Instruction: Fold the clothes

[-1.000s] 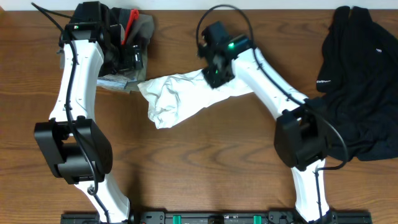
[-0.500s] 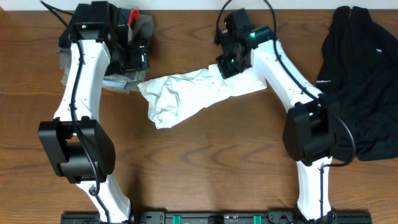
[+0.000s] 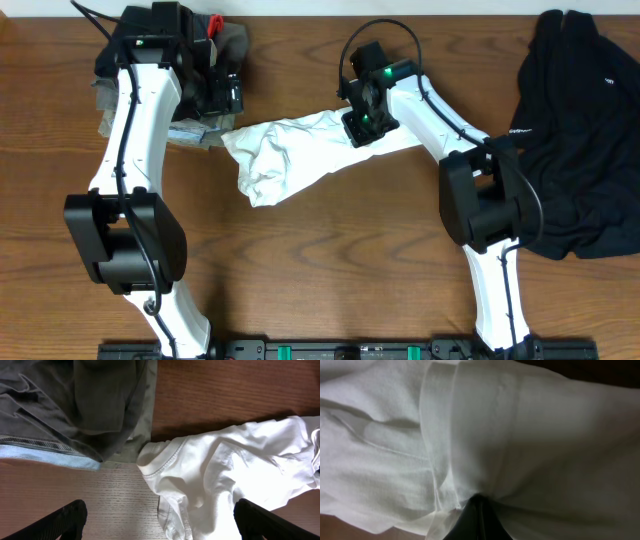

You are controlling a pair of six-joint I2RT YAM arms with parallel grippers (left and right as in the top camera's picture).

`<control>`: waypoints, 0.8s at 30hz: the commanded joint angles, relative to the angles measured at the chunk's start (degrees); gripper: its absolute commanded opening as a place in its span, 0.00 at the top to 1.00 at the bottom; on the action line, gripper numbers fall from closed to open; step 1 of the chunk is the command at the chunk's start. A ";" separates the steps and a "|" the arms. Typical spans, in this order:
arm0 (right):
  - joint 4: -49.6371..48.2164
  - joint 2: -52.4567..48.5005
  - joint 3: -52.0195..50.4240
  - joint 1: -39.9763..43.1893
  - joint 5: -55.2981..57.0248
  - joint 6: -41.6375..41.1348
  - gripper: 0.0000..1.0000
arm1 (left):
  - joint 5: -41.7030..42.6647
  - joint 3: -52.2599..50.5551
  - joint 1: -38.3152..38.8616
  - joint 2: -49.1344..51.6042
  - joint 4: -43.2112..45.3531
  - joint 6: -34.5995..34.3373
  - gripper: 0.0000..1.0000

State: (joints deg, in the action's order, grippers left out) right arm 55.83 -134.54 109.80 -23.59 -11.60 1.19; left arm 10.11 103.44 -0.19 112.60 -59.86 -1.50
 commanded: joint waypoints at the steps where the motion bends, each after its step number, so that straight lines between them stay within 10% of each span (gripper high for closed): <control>1: -1.20 2.01 0.13 0.42 -0.70 -2.73 0.99 | -0.07 0.92 0.59 -1.05 -0.52 -0.11 0.05; 5: -3.89 6.10 0.15 2.60 -0.66 -3.96 0.96 | -0.09 0.92 1.77 -1.05 -0.87 -0.11 0.05; 7: -4.48 7.45 0.13 4.07 -0.61 -3.91 0.68 | -0.09 0.92 2.54 -1.05 -0.85 -0.11 0.05; 9: -4.20 7.56 0.13 5.33 0.28 -3.87 0.63 | -0.11 0.92 3.19 -1.05 -0.66 -0.11 0.05; 16: -0.85 4.04 0.07 7.85 1.31 -3.23 0.99 | -0.11 0.92 4.13 -1.05 0.48 -0.11 0.05; 24: -0.17 -0.74 0.07 7.96 2.56 -3.74 0.99 | -0.09 0.81 4.13 -1.05 0.59 -0.15 0.04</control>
State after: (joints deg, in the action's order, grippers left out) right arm 55.46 -133.29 109.84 -15.68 -9.98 -2.31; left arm 10.11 103.44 4.08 112.60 -59.27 -1.50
